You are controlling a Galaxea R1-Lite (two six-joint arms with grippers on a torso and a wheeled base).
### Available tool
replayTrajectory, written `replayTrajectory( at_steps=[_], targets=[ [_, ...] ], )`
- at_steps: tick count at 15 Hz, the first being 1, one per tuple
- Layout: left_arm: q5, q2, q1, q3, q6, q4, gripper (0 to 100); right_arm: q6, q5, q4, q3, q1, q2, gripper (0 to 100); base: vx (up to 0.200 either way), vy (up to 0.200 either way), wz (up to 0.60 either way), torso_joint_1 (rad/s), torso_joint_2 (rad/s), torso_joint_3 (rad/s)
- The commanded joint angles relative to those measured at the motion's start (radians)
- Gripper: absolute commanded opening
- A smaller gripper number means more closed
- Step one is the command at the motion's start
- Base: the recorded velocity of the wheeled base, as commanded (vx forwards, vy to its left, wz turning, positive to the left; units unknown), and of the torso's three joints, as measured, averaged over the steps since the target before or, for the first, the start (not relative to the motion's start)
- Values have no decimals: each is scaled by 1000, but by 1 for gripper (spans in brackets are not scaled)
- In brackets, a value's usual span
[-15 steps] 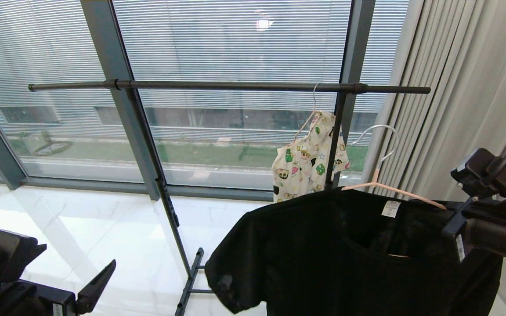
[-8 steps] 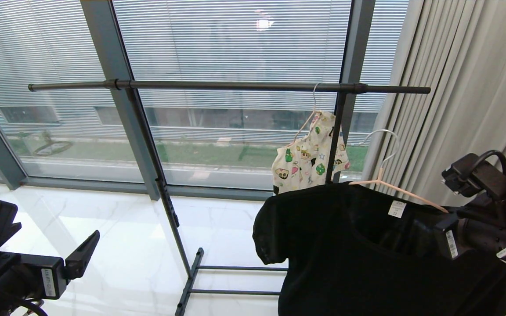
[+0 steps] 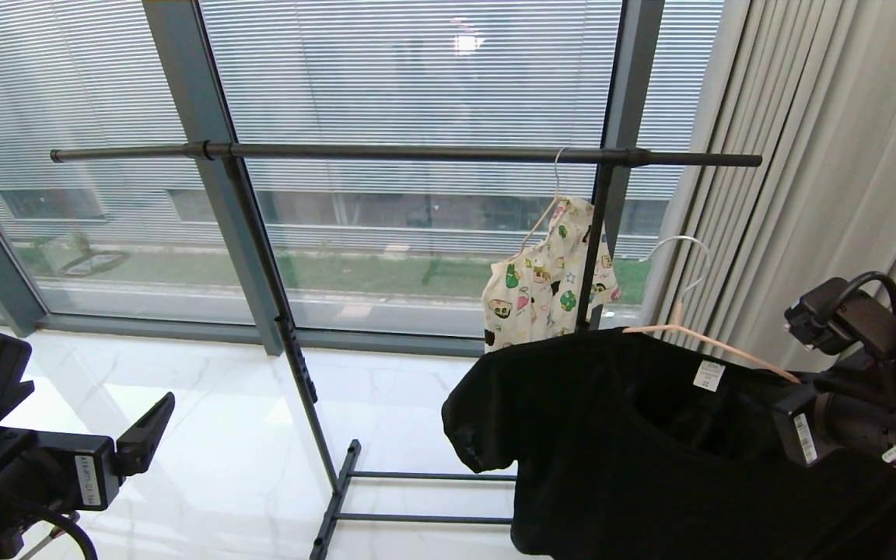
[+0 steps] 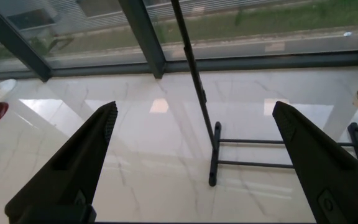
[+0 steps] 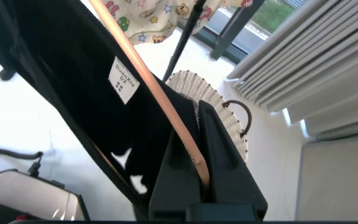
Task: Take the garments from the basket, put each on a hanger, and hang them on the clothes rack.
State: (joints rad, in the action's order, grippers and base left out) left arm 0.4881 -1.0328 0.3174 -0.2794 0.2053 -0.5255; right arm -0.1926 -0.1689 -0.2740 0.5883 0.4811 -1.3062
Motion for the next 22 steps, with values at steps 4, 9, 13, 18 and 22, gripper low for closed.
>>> replayTrajectory(
  at_steps=[4, 9, 13, 18, 22],
  targets=[
    [-2, -23, 0, 0, 0, -1, 100, -1, 0, 12, 1, 1, 10, 0, 0, 200, 0, 7, 5, -2],
    [-8, -23, 5, 2, 0, -1, 100, 2, 0, 10, 4, 1, -19, 0, 0, 120, 0, 0, -1, 3],
    [-11, -23, 32, 6, 3, -1, 100, 85, -4, 6, 88, 7, -142, 0, 0, 0, 0, 0, 0, 0],
    [-11, -29, 52, 0, 6, -1, 100, 246, -113, 19, 341, 129, -383, 0, 0, 0, 0, 0, 0, 0],
    [-9, -30, 52, -21, 6, -1, 100, 275, -185, 45, 449, 214, -509, 0, 0, 0, 0, 0, 0, 0]
  ],
)
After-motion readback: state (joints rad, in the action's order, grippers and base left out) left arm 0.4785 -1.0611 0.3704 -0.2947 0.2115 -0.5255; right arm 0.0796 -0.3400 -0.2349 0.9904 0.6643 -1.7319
